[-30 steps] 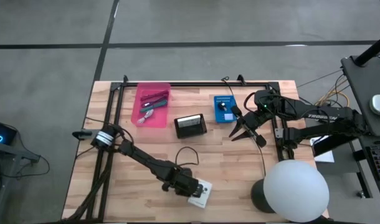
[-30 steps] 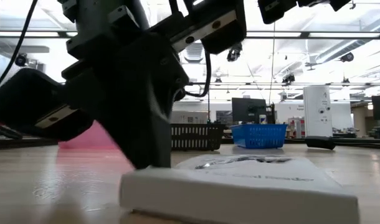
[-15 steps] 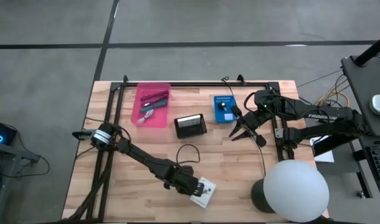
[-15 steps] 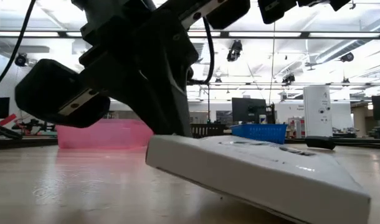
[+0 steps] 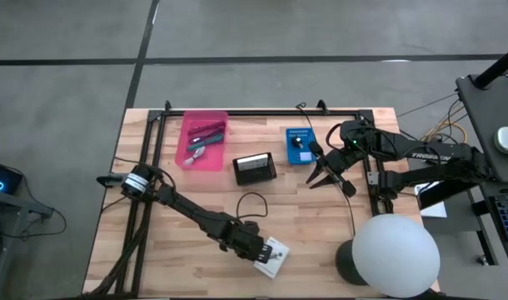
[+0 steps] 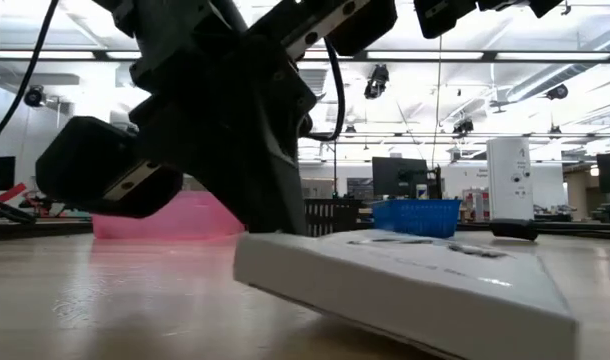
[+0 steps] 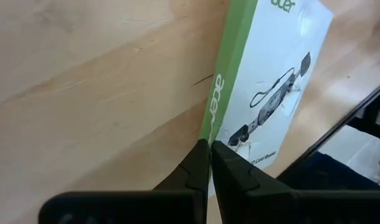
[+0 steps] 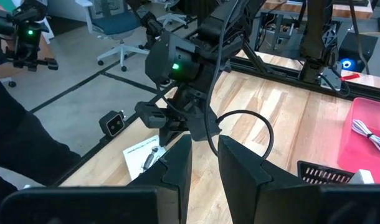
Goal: Pick and place items into bin
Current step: Put the white card reader box into the black bin
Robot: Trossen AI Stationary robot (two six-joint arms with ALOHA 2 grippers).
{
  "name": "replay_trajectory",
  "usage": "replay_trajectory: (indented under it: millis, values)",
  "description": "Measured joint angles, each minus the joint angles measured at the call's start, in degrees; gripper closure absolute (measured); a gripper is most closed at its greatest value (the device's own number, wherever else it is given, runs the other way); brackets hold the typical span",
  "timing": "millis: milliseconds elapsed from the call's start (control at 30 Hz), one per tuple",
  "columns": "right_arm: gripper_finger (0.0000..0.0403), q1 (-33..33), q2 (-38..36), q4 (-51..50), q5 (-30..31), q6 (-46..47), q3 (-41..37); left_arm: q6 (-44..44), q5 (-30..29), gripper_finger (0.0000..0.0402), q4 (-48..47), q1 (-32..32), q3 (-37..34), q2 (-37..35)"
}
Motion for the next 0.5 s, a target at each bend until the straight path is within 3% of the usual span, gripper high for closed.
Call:
replay_trajectory:
  millis: [500]
  values:
    - [0.0335,0.00,0.00,-0.02,-0.02,0.04,0.00,4.53,-6.35,0.0401,6.07,0.61,-0.40,-0.04]
